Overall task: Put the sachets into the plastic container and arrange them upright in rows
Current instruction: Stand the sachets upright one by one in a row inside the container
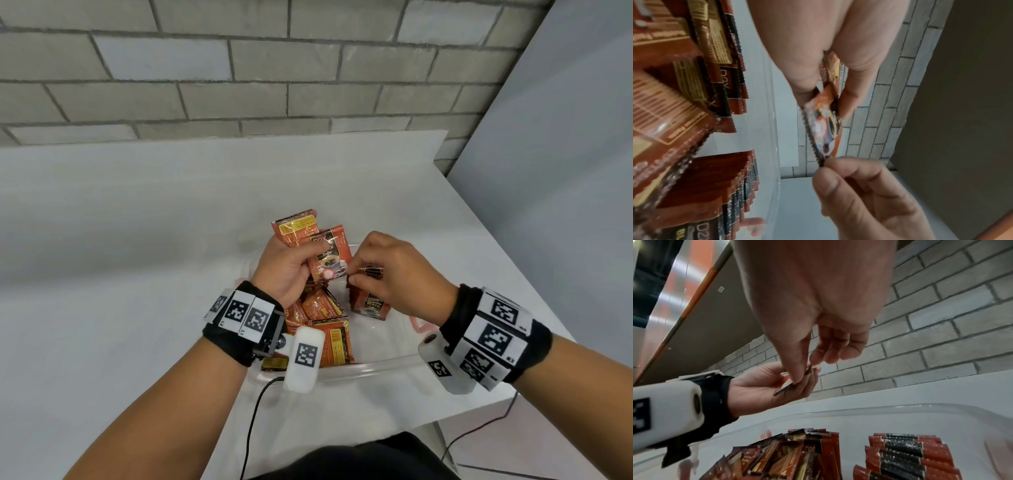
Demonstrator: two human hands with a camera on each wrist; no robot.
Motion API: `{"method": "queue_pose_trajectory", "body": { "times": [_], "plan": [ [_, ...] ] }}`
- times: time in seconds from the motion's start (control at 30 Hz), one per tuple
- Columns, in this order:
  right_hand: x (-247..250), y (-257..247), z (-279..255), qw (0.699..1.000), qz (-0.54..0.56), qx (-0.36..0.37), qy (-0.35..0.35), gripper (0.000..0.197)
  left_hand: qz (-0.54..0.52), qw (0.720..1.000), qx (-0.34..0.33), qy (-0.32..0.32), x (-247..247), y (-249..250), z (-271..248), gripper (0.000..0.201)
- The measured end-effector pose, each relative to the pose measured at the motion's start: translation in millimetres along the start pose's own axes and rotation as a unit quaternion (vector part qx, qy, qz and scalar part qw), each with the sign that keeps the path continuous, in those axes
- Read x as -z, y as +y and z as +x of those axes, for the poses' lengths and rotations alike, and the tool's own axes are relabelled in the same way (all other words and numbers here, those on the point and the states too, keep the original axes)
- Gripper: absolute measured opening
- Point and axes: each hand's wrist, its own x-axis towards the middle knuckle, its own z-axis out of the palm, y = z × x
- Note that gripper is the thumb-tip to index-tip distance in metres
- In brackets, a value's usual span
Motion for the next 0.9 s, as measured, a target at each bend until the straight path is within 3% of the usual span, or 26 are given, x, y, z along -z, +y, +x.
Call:
{"method": "queue_pose_trajectory", "body": {
  "times": [0.07, 0.17, 0.23, 0.37, 0.47, 0.57, 0.7, 0.9],
  "plan": [
    [0, -1, -1, 1.0, 0.015, -0.001, 0.008, 0.012, 0.017, 1.0, -0.014, -0.013, -2, 1, -1, 0.044],
    [4, -5, 2, 0.996, 0.027, -0.031, 0.08, 0.027, 0.054, 0.998, -0.012, -0.029, -5, 0, -4, 0.044],
    [7, -7, 8, 0.995, 0.02, -0.065, 0.068, 0.035, 0.089, 0.995, -0.007, -0.04, -7, -2, -6, 0.041],
    [17, -5, 15, 0.99, 0.054, -0.128, -0.008, 0.02, 0.131, 0.99, -0.004, -0.051, -12, -7, -8, 0.033],
    [26, -2, 16, 0.978, 0.132, -0.162, -0.001, 0.008, 0.149, 0.984, 0.045, -0.087, -9, -7, -10, 0.025],
    [31, -1, 13, 0.966, 0.176, -0.188, 0.029, 0.007, 0.153, 0.979, 0.068, -0.119, -4, -8, -13, 0.031],
    [30, -1, 11, 0.963, 0.177, -0.2, 0.033, 0.007, 0.164, 0.98, 0.066, -0.091, -3, -9, -11, 0.029],
    [39, -4, 18, 0.967, 0.148, -0.202, -0.047, 0.016, 0.227, 0.97, 0.06, -0.063, -2, -9, -9, 0.027]
  ]
}}
